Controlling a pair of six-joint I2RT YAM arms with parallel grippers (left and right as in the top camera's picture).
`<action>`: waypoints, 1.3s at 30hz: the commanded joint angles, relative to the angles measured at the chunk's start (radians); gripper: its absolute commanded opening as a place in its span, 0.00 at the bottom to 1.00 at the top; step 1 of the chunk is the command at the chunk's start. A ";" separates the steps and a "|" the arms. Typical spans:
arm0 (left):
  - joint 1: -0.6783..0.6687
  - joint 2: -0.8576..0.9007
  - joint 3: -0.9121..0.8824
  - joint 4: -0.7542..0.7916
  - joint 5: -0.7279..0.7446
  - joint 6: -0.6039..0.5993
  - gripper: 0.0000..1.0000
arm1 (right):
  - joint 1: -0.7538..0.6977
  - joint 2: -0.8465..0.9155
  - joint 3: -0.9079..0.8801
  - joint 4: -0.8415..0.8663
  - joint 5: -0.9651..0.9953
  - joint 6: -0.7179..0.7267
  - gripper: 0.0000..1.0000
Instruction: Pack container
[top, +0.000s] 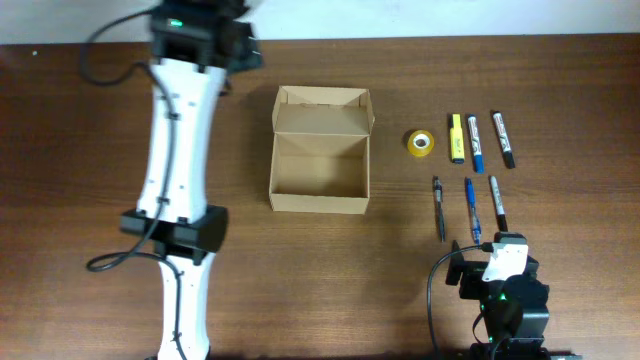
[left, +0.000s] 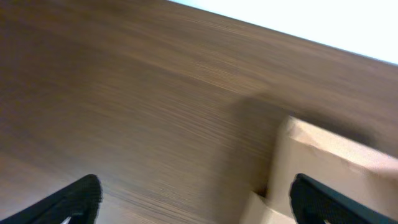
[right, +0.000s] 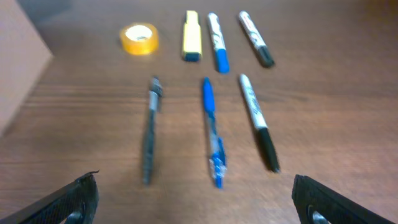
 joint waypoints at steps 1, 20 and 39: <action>0.108 -0.038 -0.011 -0.003 -0.023 0.016 1.00 | -0.008 -0.006 -0.001 0.072 -0.137 0.005 0.99; 0.304 -0.037 -0.033 -0.001 -0.021 0.016 1.00 | -0.008 1.017 0.987 -0.166 -0.324 0.069 0.99; 0.304 -0.037 -0.033 -0.001 -0.021 0.016 1.00 | 0.121 1.892 1.739 -0.534 -0.288 0.139 0.99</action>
